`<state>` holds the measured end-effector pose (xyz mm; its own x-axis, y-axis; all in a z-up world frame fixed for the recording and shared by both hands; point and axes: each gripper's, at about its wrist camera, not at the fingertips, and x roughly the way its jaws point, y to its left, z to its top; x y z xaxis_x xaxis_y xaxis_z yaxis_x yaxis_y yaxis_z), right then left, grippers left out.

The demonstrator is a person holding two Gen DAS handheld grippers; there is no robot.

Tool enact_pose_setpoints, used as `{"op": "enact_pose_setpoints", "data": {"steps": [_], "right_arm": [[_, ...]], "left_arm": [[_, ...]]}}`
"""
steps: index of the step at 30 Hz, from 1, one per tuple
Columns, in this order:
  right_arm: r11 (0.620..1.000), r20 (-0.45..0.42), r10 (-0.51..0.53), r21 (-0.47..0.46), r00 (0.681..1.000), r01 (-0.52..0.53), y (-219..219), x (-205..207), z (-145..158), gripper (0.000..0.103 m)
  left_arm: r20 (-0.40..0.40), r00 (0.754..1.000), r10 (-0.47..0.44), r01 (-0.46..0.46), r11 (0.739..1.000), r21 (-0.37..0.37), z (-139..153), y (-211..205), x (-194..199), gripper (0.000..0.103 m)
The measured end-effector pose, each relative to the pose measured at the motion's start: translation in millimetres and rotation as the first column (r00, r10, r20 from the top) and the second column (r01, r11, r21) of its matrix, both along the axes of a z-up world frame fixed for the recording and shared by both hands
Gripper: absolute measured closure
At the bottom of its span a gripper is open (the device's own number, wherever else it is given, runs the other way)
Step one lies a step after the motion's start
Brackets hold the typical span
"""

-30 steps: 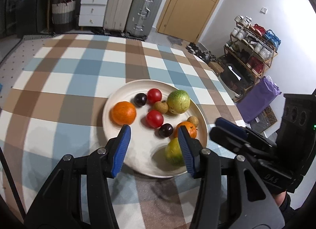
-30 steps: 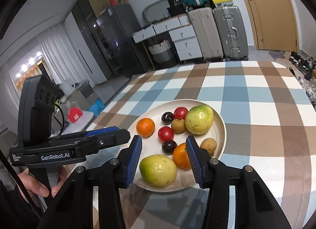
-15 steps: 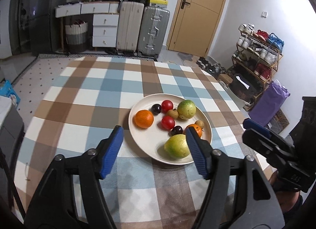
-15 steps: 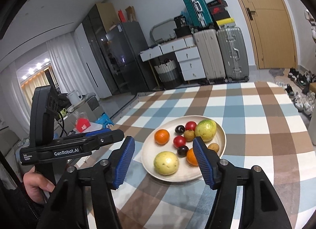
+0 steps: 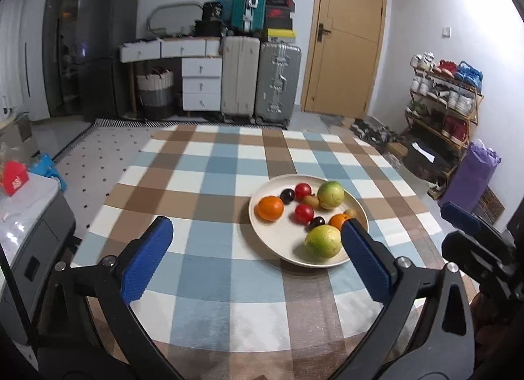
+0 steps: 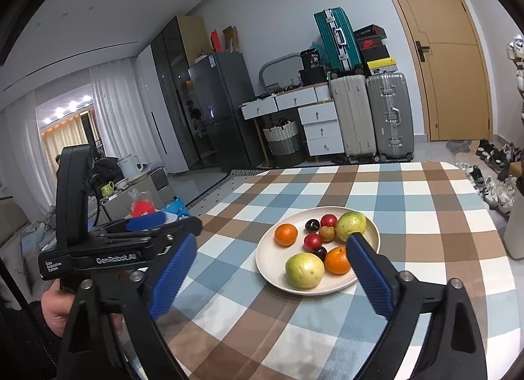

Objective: Organize fruits

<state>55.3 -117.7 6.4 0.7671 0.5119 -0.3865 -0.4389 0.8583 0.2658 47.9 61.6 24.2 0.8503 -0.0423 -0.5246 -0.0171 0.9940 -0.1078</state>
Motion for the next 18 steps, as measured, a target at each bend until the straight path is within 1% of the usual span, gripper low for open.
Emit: {"op": "enact_pose_setpoints", "data": {"steps": [3, 6, 9, 12, 15, 18], "right_arm": [[1.0, 0.016, -0.007, 0.001, 1.0, 0.006, -0.3, -6.7, -0.1, 0.004], [0.999, 0.035, -0.037, 0.014, 0.999, 0.036, -1.5, -12.0, -4.1, 0.001], [0.999, 0.026, -0.052, 0.017, 0.998, 0.052, -0.5, -12.2, -11.5, 0.001], [0.998, 0.022, -0.061, 0.005, 0.998, 0.061, 1.0, -12.8, -18.1, 0.001], [0.997, 0.022, -0.08, -0.01, 0.997, 0.08, 0.5, -13.8, -24.3, 0.001], [0.994, 0.032, -0.104, -0.026, 0.994, 0.104, -1.6, -14.4, -29.9, 0.001]], "left_arm": [[0.018, 1.0, 0.005, -0.006, 1.0, 0.019, 2.4, -0.6, -8.3, 0.001], [0.04, 0.999, 0.013, -0.015, 0.999, 0.045, 1.1, -1.7, -16.2, 0.001], [0.04, 0.999, 0.012, -0.014, 0.998, 0.062, -3.3, -5.1, -19.1, 0.001], [0.056, 0.998, 0.005, -0.009, 0.997, 0.071, -5.0, -7.4, -24.8, 0.001], [0.093, 0.995, 0.02, -0.03, 0.994, 0.103, -8.4, -8.2, -28.8, 0.001], [0.107, 0.994, 0.029, -0.042, 0.992, 0.119, -15.2, -6.1, -30.9, 0.001]]}}
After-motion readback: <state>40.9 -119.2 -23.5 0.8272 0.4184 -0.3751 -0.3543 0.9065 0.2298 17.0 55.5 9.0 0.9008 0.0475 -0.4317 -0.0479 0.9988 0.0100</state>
